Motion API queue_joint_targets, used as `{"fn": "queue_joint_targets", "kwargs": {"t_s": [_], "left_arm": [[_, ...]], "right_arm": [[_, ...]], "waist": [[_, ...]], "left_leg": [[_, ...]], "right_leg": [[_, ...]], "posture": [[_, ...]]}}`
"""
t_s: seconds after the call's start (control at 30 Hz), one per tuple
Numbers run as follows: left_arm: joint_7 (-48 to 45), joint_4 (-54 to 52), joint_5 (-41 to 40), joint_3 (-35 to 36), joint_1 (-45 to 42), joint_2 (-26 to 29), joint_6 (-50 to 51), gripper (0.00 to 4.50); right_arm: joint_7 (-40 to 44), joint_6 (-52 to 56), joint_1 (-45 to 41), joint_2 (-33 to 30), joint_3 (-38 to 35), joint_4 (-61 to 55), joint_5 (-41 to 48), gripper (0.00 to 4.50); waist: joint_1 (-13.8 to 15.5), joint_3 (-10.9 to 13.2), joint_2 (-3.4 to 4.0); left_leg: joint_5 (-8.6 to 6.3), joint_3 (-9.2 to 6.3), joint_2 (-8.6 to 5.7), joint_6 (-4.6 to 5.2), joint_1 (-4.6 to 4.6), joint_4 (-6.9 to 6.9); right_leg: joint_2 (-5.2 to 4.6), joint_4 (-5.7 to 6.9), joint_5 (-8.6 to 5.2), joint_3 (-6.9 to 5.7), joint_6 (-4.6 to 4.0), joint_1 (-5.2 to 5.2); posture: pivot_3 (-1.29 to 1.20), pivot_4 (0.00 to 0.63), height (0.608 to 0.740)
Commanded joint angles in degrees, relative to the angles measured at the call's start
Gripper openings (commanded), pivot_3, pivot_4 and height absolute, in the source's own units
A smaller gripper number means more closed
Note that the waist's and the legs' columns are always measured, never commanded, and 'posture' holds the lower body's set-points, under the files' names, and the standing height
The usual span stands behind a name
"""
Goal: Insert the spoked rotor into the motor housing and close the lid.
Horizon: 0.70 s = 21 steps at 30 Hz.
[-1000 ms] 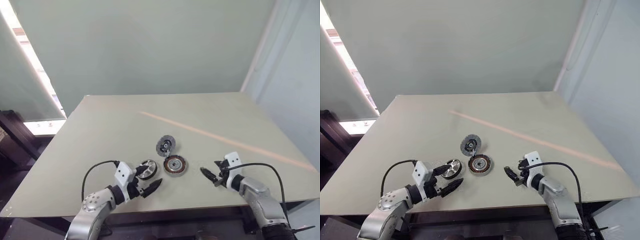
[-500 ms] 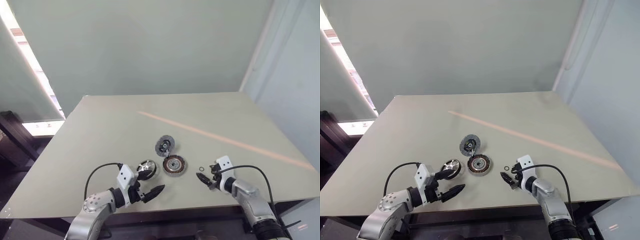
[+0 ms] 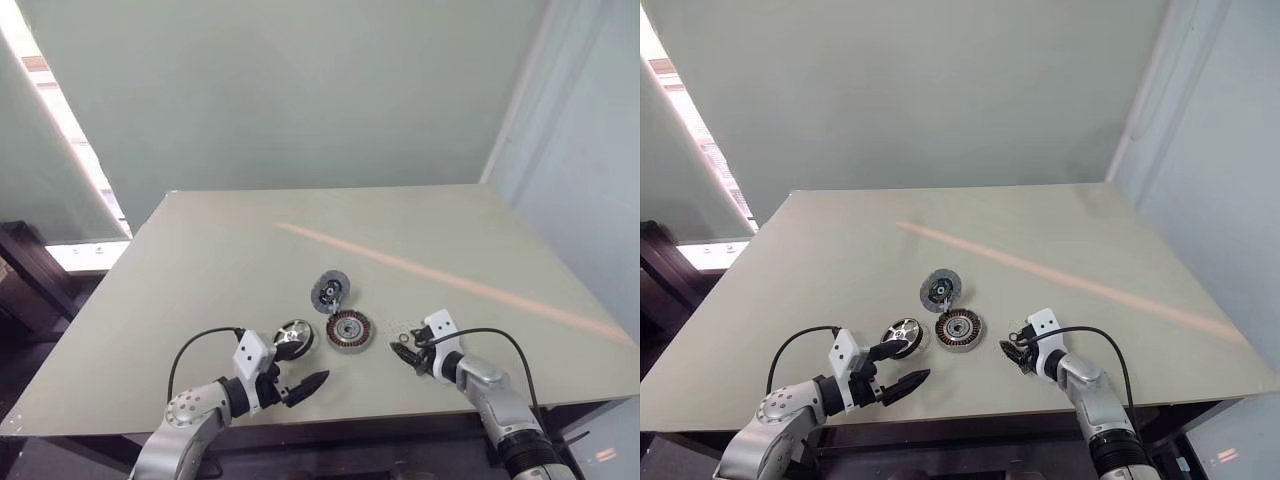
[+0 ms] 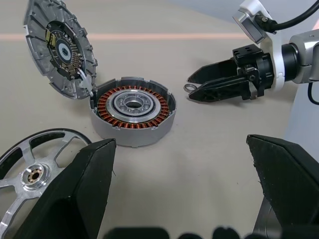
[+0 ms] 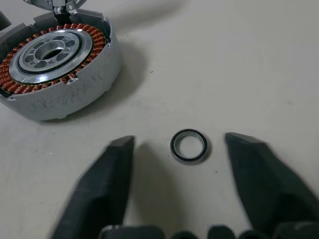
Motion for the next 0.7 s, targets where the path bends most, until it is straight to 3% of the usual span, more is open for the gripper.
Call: {"fn": "queue_joint_targets", "kwargs": {"t_s": [0.03,0.13,0.47,0.7], "left_arm": [[0.1,-0.5,-0.1,0.4,-0.5,0.0,-1.2,4.5],[0.2,-0.3,0.0,0.4,-0.7,-0.1,-1.4,4.5],[0.3,0.7,0.0,0.8,-1.2,-0.3,-2.2,4.5],[1.2,1.9,-0.1,1.7,-1.7,-0.9,-3.8,4.5]], "right_arm": [[0.1,-0.1,-0.7,0.3,0.0,-0.1,-0.1,1.78],[0.0,-0.1,-0.8,0.4,-0.2,0.0,0.0,0.79],[-2.0,2.0,-1.3,1.9,-2.8,-4.9,2.4,0.8],[-2.9,9.1,-3.6,2.4,-0.1,-14.8,2.0,0.8]], "waist": [[0.0,0.0,0.0],[0.0,0.0,0.0],[0.0,0.0,0.02],[0.0,0.0,0.04]], "left_leg": [[0.0,0.0,0.01,0.0,0.0,0.0],[0.0,0.0,0.02,0.0,0.0,0.0],[0.0,0.0,0.03,0.0,0.0,0.0],[0.0,0.0,0.03,0.0,-0.03,0.0]], "right_leg": [[0.01,0.0,0.0,0.0,0.0,0.0],[0.02,0.0,0.0,0.01,0.0,-0.01],[0.05,0.01,0.0,0.03,0.0,-0.01],[0.06,0.03,0.0,0.04,0.0,-0.06]], "posture": [[0.0,0.0,0.74],[0.0,0.0,0.74],[0.0,0.0,0.74],[0.0,0.0,0.74]]}}
